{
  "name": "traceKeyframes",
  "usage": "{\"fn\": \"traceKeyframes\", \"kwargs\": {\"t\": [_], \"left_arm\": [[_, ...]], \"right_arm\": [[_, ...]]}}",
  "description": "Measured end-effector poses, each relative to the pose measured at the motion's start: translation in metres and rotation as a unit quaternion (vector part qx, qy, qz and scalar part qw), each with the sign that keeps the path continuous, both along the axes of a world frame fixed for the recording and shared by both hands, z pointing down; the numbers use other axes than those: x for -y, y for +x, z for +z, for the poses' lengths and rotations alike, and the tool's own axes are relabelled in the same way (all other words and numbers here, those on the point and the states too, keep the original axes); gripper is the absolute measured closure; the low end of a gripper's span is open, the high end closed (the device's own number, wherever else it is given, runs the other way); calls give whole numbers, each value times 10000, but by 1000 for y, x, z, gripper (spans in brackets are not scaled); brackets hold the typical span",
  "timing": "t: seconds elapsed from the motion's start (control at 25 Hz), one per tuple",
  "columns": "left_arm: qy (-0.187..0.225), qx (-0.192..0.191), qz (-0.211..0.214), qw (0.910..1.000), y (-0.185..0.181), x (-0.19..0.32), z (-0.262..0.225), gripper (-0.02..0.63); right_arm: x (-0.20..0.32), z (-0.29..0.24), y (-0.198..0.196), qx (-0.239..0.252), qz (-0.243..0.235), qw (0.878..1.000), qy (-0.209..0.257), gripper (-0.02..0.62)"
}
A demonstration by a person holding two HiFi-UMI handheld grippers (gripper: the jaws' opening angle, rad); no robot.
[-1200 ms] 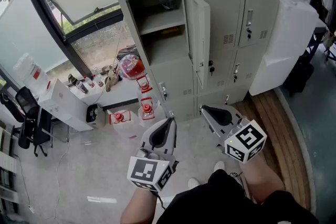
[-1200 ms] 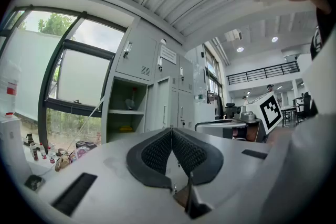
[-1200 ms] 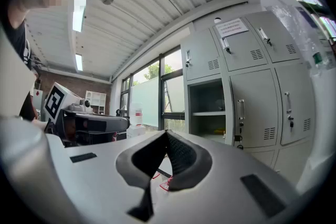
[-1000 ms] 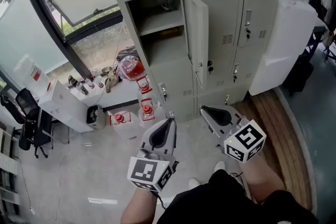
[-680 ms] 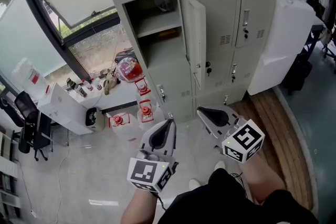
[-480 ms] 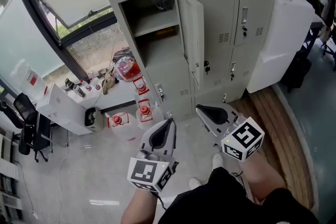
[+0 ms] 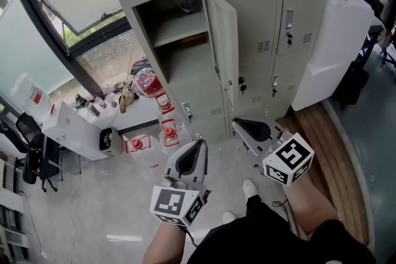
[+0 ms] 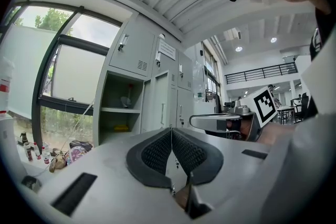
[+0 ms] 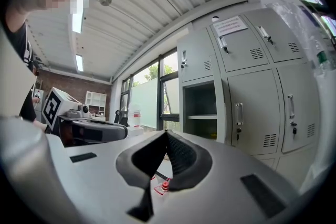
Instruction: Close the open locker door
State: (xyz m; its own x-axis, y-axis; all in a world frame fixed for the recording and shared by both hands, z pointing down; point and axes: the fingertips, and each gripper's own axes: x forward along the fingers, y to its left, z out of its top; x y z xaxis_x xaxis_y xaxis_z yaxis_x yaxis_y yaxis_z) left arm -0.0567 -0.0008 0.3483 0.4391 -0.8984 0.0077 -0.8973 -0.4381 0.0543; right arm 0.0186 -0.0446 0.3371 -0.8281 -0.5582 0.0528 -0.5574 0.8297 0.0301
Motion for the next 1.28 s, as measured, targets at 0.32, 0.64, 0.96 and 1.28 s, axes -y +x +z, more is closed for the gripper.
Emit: {"fn": "traceKeyframes", "kwargs": {"t": [0.32, 0.64, 0.96, 1.28], "left_arm": [[-1, -50, -89, 9999, 6, 22, -3, 589], [-24, -53, -175, 9998, 9, 40, -3, 588], [-124, 1, -244, 9996, 11, 57, 2, 589], [-163, 38, -324, 9993, 9, 72, 5, 589]], "right_arm": [[31, -2, 9, 38, 5, 10000, -58, 542], [62, -3, 18, 165, 151, 9997, -112, 402], [94, -1, 24, 270, 223, 9991, -249, 285], [117, 0, 22, 266, 222, 9991, -248, 285]]}}
